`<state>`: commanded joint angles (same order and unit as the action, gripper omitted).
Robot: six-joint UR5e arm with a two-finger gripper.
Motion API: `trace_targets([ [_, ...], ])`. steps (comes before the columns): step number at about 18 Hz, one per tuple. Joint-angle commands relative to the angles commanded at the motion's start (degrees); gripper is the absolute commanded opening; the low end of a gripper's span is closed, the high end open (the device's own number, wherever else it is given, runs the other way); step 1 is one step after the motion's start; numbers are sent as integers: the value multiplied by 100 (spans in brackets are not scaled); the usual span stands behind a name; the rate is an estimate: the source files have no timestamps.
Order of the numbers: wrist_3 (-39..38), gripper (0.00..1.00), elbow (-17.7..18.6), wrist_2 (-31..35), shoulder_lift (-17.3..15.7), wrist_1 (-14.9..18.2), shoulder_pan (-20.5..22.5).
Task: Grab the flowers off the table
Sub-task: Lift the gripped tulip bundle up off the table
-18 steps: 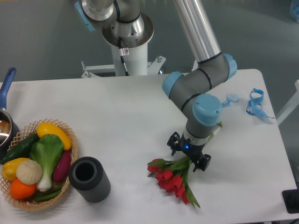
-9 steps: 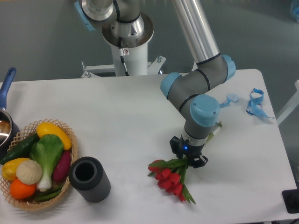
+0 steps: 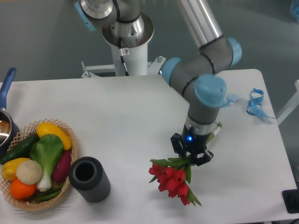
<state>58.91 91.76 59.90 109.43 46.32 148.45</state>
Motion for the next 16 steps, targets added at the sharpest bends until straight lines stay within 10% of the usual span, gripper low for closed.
trace_targets([
  [16,-1145,24,-536,-1463,-361,0,325],
])
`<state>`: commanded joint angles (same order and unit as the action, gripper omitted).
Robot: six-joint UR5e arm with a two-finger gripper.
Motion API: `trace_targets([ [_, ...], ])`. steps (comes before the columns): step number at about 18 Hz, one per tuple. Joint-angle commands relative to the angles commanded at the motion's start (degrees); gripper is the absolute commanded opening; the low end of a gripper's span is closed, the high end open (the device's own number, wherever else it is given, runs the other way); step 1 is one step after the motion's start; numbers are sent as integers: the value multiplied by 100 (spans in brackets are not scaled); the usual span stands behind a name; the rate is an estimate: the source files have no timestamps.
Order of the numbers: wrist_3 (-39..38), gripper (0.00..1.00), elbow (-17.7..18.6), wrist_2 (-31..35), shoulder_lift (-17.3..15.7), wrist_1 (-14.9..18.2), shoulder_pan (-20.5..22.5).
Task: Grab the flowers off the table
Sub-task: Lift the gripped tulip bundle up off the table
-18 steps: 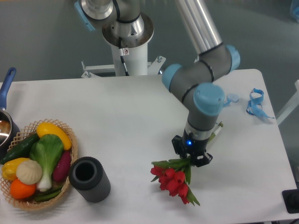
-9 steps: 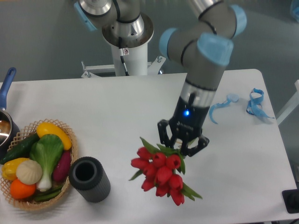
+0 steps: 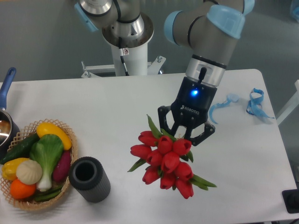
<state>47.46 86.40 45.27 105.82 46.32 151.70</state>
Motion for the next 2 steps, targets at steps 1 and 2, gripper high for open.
trace_targets([
  [1,-9,24,0,-9,-9,9,35],
  [2,-9,24,0,-9,-9,0,35],
])
